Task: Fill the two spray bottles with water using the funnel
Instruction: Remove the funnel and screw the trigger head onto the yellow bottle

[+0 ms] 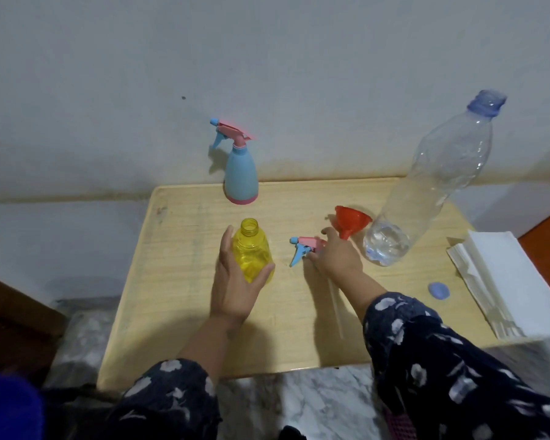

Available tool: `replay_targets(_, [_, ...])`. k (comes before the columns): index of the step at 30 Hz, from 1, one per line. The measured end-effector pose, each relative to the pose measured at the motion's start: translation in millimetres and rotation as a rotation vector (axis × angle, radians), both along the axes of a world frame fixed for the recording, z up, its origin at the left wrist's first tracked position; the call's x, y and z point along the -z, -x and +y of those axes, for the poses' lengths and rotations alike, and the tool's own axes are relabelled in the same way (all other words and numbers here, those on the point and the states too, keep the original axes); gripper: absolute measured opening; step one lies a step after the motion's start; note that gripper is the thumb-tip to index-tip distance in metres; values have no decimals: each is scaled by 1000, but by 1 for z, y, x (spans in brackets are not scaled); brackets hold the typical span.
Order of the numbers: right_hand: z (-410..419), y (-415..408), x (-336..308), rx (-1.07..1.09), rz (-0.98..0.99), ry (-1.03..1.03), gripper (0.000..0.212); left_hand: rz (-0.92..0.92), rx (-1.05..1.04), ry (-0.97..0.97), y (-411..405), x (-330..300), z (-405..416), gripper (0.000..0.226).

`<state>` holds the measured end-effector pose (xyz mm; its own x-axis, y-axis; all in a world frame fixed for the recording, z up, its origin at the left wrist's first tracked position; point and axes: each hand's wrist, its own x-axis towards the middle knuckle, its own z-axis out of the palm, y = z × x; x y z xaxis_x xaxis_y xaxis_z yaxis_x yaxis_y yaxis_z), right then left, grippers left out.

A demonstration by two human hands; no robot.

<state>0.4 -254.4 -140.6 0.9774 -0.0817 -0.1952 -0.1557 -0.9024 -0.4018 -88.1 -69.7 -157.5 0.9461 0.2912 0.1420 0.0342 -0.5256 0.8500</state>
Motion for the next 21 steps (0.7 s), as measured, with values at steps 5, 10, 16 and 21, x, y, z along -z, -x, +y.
replay_targets(5, [-2,-4,1,109,2,-201,42,6,27,-32,1,-10,5,91])
replay_targets(10, [12,-15,-48,224,26,-701,55,33,75,-124,6,-27,15,88])
replay_targets(16, [40,-17,-171,126,-164,-1097,46,137,143,-231,10,-40,26,90])
replay_targets(21, [56,-9,-225,54,-341,-1128,45,157,164,-202,14,-46,25,90])
